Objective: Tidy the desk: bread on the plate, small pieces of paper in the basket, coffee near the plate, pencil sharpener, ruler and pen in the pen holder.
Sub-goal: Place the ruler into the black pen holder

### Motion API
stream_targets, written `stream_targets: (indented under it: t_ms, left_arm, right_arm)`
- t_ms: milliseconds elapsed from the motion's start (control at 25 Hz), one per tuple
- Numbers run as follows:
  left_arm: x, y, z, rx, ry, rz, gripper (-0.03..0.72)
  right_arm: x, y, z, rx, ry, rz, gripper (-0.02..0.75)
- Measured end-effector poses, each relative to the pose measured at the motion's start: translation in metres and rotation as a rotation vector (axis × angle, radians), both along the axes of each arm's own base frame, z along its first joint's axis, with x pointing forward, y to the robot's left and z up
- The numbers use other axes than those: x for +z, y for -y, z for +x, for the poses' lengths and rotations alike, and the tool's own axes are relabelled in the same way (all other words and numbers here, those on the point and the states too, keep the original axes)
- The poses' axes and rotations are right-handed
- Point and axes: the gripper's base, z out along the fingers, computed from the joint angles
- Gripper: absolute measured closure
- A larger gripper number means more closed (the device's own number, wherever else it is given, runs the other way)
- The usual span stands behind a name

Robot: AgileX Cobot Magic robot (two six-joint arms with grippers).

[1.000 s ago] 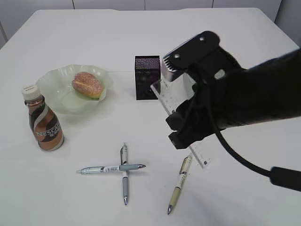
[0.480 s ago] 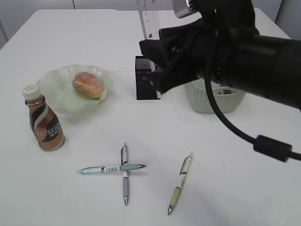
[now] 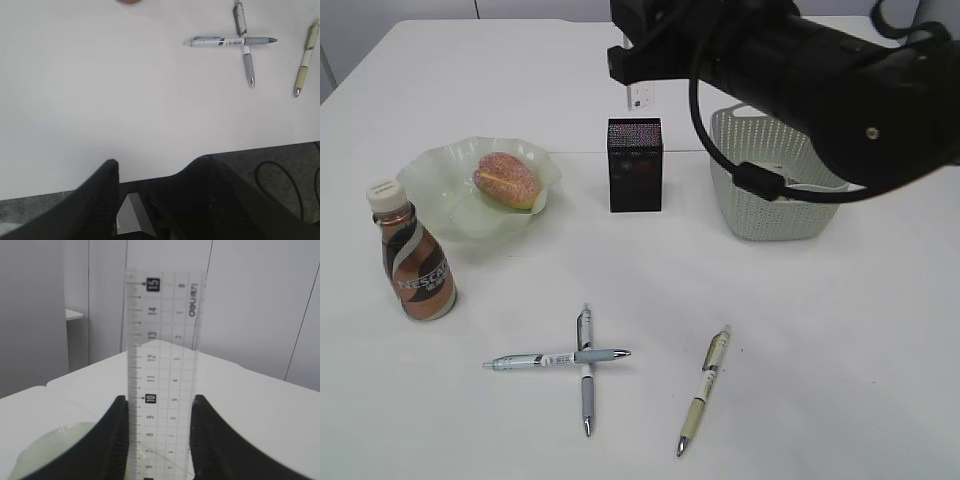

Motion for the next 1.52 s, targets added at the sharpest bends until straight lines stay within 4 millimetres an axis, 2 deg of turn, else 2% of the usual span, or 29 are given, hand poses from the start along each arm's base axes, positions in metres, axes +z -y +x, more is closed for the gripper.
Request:
stream_targets:
  t_ms: [200,400,760,920,1080,1320,1520]
  left_arm:
    - [0.0,0.0,0.0,0.0,0.0,0.0,0.265]
    - [0.0,0.0,0.0,0.0,0.0,0.0,0.265]
    - [0.0,0.0,0.0,0.0,0.0,0.0,0.265]
    - [0.0,0.0,0.0,0.0,0.0,0.0,0.265]
    - [0.0,0.0,0.0,0.0,0.0,0.0,0.265]
    - [0.0,0.0,0.0,0.0,0.0,0.0,0.265]
    - [0.0,0.0,0.0,0.0,0.0,0.0,0.265]
  right_arm:
    - [-0.011,-0.01,0.044,-0.039,0.021,0.03,0.488]
    - [-0.038,-0.013,0.085,-0.08,-0.004,0.018,0.488]
    - [-0.066,-0.028,0.139,-0.1,-0.063,-0.044,0.488]
    - [-0.085,-0.033,0.151,-0.1,-0.099,-0.069,0.488]
    - [-0.104,-0.028,0.157,-0.12,-0.151,-0.085,0.488]
    - [-0.108,-0.009,0.165,-0.171,-0.183,-0.058,0.488]
    - [-0.113,-0.007,0.166,-0.176,-0.208,-0.064,0.488]
